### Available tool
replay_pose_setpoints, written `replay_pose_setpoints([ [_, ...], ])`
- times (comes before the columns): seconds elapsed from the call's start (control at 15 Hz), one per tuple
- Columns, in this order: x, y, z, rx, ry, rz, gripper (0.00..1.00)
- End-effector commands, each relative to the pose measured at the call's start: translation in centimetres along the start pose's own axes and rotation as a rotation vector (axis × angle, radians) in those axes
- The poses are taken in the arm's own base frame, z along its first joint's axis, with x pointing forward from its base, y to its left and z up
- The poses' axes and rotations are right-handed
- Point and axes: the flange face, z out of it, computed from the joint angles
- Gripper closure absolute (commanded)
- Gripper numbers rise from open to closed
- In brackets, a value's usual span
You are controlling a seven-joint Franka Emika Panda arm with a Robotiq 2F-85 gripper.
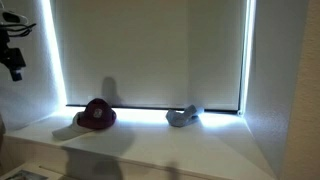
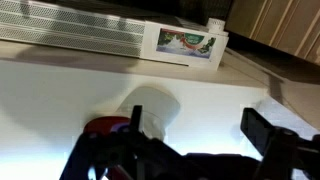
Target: Move the red cap to the right side of the windowsill
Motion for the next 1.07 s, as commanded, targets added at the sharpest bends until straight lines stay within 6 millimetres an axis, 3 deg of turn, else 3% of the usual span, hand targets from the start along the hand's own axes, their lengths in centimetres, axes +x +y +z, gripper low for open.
replay_pose_setpoints([
  [0.0, 0.0, 0.0, -0.1, 0.000, -0.001, 0.000, 0.00],
  [0.73, 0.0, 0.0, -0.1, 0.000, -0.001, 0.000, 0.00],
  [1.0, 3.7, -2.1, -1.4, -0.033, 0.163, -0.012, 0.00],
])
